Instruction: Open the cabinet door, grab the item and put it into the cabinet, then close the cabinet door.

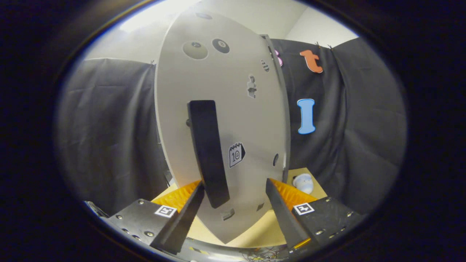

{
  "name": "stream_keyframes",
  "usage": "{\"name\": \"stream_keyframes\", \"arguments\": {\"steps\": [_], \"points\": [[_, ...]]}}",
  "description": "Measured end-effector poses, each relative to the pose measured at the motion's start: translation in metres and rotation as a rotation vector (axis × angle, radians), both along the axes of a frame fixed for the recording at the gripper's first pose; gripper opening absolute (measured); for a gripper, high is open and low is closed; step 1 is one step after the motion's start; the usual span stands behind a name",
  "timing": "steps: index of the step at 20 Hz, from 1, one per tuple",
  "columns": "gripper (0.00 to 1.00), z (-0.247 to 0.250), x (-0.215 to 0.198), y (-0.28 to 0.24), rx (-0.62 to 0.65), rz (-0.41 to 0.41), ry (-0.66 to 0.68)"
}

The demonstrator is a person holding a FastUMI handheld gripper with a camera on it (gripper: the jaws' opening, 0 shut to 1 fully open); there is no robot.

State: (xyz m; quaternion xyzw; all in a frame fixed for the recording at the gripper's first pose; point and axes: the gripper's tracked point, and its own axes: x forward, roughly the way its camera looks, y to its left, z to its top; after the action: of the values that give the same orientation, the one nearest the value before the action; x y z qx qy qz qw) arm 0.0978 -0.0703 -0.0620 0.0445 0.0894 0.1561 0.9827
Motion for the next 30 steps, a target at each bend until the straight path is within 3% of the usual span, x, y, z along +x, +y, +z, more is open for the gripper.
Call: {"name": "stream_keyframes", "arguments": {"steps": [9, 16, 25, 30], "points": [[1.0, -0.002, 0.06, 0.098, 0.003, 0.115, -0.038], [1.0, -0.004, 0.107, 0.153, -0.032, 0.101, -0.082], [1.0, 0.002, 0.116, 0.16, -0.045, -0.101, -0.143], [1.0, 0.003, 0.116, 0.16, -0.049, -0.16, -0.173]]}}
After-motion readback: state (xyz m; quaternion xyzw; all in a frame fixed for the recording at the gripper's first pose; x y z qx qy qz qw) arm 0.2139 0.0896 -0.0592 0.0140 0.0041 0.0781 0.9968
